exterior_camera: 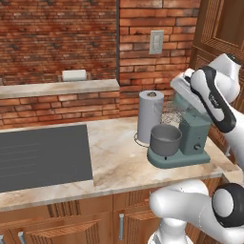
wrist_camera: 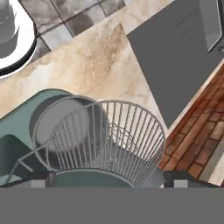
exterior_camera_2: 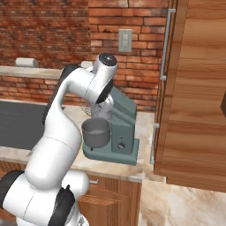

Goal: Close the stand mixer head.

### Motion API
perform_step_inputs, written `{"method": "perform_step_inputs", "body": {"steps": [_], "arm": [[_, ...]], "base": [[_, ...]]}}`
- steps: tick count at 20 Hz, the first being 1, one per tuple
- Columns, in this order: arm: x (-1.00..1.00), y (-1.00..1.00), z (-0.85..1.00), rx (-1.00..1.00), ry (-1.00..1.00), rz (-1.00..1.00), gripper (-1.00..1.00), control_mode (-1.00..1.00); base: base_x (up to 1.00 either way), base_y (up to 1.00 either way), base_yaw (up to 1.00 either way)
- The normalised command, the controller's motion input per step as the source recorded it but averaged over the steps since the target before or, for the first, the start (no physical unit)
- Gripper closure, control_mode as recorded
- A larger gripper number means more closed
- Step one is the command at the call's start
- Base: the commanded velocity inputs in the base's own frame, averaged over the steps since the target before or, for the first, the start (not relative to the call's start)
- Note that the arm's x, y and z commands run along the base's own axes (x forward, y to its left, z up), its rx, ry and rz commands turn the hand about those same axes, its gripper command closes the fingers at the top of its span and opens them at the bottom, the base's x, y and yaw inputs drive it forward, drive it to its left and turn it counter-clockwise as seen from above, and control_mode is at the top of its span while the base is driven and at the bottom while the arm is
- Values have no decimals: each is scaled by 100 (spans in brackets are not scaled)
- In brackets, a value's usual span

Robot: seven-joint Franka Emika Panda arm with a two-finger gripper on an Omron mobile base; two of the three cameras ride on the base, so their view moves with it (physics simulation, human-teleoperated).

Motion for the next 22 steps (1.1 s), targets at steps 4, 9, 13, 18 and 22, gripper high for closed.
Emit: {"method": "perform_step_inputs", "body": {"steps": [4, 9, 13, 18, 22], "arm": [[0, 100, -66, 1, 12, 50, -100, -100], [0, 100, -31, -19, 21, 54, -100, -100], [-1, 100, -27, -33, 16, 52, -100, -100], [-2, 100, 4, -41, 10, 46, -100, -100], [-23, 93, 10, -39, 2, 34, -100, -100]], "base": [[0, 0, 0], [0, 0, 0], [0, 0, 0], [0, 0, 0], [0, 0, 0]]}}
